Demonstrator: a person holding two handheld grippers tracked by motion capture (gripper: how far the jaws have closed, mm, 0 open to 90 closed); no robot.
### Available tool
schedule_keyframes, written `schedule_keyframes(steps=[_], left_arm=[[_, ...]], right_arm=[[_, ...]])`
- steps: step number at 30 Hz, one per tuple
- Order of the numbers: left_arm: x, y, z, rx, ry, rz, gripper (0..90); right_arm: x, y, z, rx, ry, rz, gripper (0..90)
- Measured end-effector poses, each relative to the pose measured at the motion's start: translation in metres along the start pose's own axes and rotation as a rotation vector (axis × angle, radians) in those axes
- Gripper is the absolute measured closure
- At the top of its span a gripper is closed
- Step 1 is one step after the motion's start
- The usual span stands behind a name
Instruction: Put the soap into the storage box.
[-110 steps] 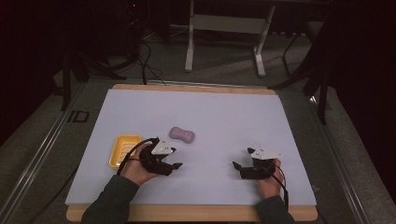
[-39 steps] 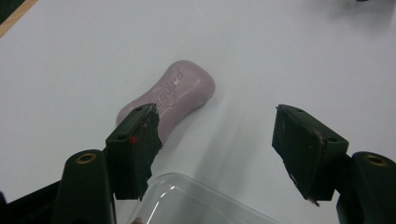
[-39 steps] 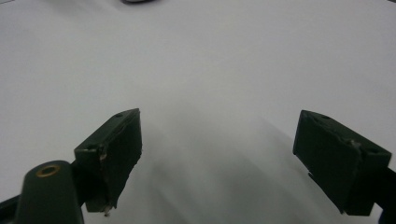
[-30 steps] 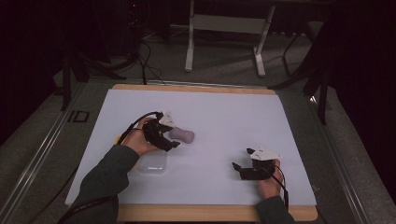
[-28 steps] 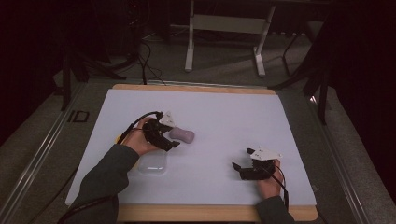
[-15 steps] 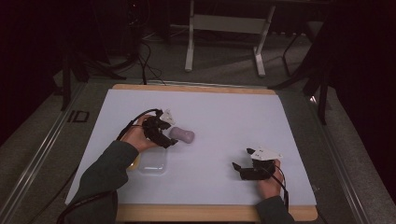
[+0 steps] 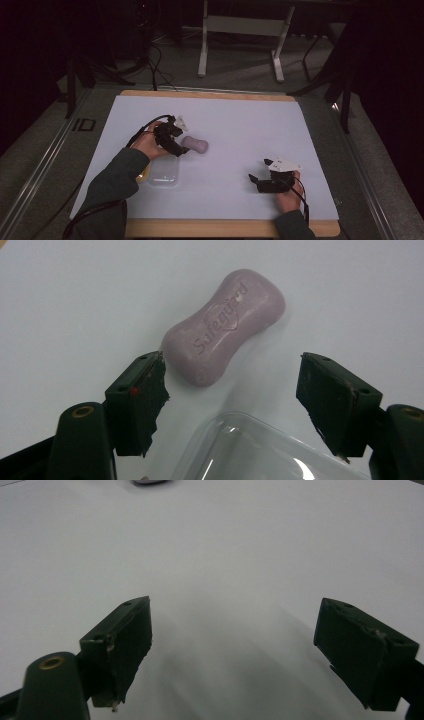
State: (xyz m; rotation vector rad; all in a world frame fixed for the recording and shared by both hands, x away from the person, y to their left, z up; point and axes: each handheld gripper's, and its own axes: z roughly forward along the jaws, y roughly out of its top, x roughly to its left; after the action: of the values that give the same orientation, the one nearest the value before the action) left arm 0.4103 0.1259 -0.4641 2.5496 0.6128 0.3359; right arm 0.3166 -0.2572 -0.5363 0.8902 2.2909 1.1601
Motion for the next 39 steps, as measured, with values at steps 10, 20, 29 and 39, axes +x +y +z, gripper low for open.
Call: schedule_keyframes(steps=[10, 20, 29, 39], left_arm=[[0.003, 0.004, 0.01, 0.012, 0.008, -0.008, 18.9], [0.0, 0.014, 0.022, 0.035, 0.009, 0.004, 12.3], [0.003, 0.019, 0.034, 0.051, 0.006, -0.009, 7.8], [-0.001, 0.029, 0.054, 0.07, -0.007, 0.0, 2.8]], right_arm=[[0.0, 0.0, 0.0, 0.001, 0.002, -0.004, 15.1], [0.001, 0.0, 0.001, 0.006, 0.002, -0.01, 17.7], [0.001, 0.0, 0.001, 0.006, 0.002, -0.01, 17.8], [0.001, 0.0, 0.001, 0.005, 0.003, -0.009, 17.8]])
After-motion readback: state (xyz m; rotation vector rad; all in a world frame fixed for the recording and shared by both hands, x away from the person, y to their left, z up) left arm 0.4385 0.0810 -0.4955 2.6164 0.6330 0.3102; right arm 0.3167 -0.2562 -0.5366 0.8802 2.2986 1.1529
